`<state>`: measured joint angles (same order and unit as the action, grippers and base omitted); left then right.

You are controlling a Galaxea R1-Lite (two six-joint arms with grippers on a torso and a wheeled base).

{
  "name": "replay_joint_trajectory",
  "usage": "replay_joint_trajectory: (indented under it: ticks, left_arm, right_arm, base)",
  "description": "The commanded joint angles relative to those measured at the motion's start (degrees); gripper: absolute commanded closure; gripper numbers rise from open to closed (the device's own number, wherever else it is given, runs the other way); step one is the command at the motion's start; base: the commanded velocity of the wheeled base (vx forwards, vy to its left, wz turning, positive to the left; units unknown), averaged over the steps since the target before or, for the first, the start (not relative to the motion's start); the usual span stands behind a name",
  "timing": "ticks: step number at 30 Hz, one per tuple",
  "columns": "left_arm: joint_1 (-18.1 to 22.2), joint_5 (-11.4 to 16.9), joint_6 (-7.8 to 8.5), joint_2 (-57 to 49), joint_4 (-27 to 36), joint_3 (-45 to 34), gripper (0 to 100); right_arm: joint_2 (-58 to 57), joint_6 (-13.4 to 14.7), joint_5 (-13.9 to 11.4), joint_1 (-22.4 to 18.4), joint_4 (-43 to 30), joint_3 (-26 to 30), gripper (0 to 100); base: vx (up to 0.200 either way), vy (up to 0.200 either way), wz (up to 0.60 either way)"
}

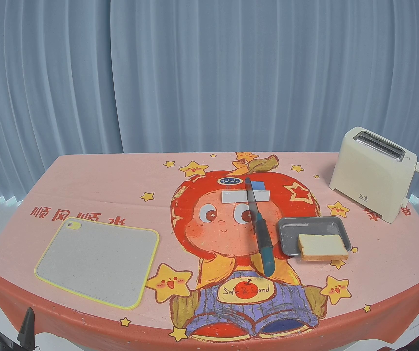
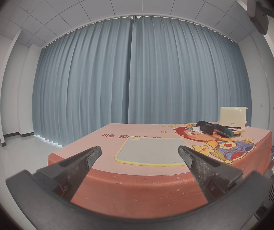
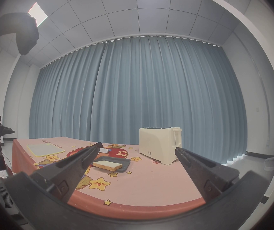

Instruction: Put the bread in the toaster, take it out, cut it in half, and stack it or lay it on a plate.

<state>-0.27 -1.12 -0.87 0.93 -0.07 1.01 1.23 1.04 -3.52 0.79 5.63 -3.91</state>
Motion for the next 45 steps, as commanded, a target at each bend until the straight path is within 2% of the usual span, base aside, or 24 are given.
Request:
replay_joint_trajectory:
  ticks: [1,6,11,16,19,24,27,28,35,37,38,45]
  left_arm:
    - [0.00,-0.02,-0.01,-0.31,-0.01,-1.01,0]
    - [0.00,-0.02,-0.01,-0.31,-0.01,-1.01,0]
    - [0.00,-0.02,-0.01,-0.31,-0.01,-1.01,0]
    - [0.00,-0.02,-0.01,-0.31,-0.01,-1.01,0]
    - [0.00,-0.02,-0.01,-0.31,-0.01,-1.01,0]
    - [0.00,-0.02,-0.01,-0.31,-0.01,-1.01,0]
    - [0.00,-0.02,-0.01,-0.31,-0.01,-1.01,0]
    - [0.00,-0.02,-0.01,-0.31,-0.01,-1.01,0]
    - [0.00,-0.02,-0.01,-0.31,-0.01,-1.01,0]
    - [0.00,-0.02,-0.01,-0.31,-0.01,-1.01,0]
    - [0.00,-0.02,-0.01,-0.31,-0.01,-1.01,0]
    - [0.00,-0.02,-0.01,-0.31,-0.01,-1.01,0]
  right_arm:
    - [1.32,0.72,0.01,0.88,-0.01,0.05,0]
    - [3.51,1.25,0.01,2.72,0.08,-0.31,0]
    - [3.78,3.53,0.01,4.39,-0.01,-0.13,0]
    - [4.04,8.46,-0.08,4.74,-3.52,-1.45,0]
    - [4.22,13.20,-0.17,5.98,-5.10,-2.24,0]
    - [4.31,16.10,-0.17,6.94,-5.54,-2.24,0]
    - [4.31,20.15,-0.17,8.44,-5.54,-2.68,0]
    - [4.39,20.50,-0.26,8.52,-5.54,-2.68,0]
    - [4.39,29.02,-3.95,8.61,-5.63,-2.59,0]
    - [4.48,30.25,-4.21,8.61,-5.63,-2.68,0]
    - [4.66,32.63,-4.91,8.61,-5.63,-2.68,0]
    - [7.03,39.04,-7.11,8.52,-5.28,-3.03,0]
  base:
    - [0.000,0.000,0.00]
    - [0.000,0.000,0.00]
    - [0.000,0.000,0.00]
    - [0.000,0.000,0.00]
    - [0.000,0.000,0.00]
    - [0.000,0.000,0.00]
    - [0.000,0.000,0.00]
    - [0.000,0.000,0.00]
    - [0.000,0.000,0.00]
    - [0.000,0.000,0.00]
    - [0.000,0.000,0.00]
    - [0.000,0.000,0.00]
